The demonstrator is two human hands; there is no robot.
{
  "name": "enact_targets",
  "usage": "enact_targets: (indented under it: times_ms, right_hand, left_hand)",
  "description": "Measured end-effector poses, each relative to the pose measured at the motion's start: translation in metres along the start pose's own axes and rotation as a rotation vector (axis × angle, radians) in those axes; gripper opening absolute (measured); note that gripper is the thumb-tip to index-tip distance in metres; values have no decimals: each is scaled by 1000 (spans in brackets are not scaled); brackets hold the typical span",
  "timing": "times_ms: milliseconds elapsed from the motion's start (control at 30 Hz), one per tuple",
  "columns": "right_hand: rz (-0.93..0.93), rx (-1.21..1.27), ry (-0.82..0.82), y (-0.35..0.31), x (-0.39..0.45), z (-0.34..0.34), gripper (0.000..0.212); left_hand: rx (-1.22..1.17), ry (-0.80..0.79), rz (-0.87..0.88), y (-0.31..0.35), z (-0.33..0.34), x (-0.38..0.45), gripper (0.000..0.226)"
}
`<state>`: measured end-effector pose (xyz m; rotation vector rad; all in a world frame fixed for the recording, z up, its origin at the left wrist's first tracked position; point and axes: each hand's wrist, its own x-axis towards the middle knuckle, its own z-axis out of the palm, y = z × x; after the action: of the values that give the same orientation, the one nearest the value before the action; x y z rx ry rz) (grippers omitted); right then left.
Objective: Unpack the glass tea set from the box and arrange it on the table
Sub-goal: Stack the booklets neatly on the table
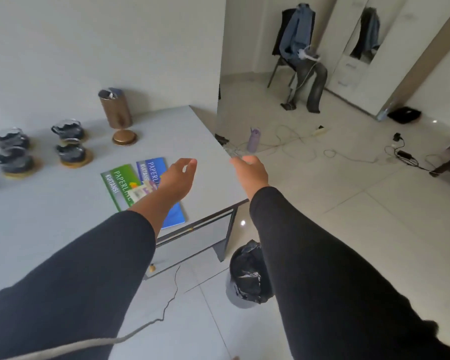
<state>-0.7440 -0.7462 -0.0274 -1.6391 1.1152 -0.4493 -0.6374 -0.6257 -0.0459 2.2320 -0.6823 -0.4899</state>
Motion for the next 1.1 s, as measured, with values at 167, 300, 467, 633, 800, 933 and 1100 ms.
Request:
enact_targets:
  times_ms: [167,300,467,633,800,933,1100]
  right_hand:
    - [-4,-85,-167,-7,-15,72,50]
    - [33,-179,-285,-3,2,114,54]
    - [58,-313,-353,0,48,160,23]
    - [112,-421,-384,18,102,207,31]
    - [158,-462,-336,29,126,242,48]
    - [172,-482,-315,23,130,260,48]
    - [170,-545,-382,25,126,280,50]
  left_hand:
    - [41,114,-188,-62,-56,-4,48]
    - [34,126,-333,-102,-68,4,49]
    - [-55,127,-501,-133,-62,40,53]
    - [-119,110,-675,-155,-45,80,56]
    - [0,136,-682,-165,-37,105,50]
    - [62,136,-758,-173,-43,124,63]
    - [87,96,-754,-176,-50,133,59]
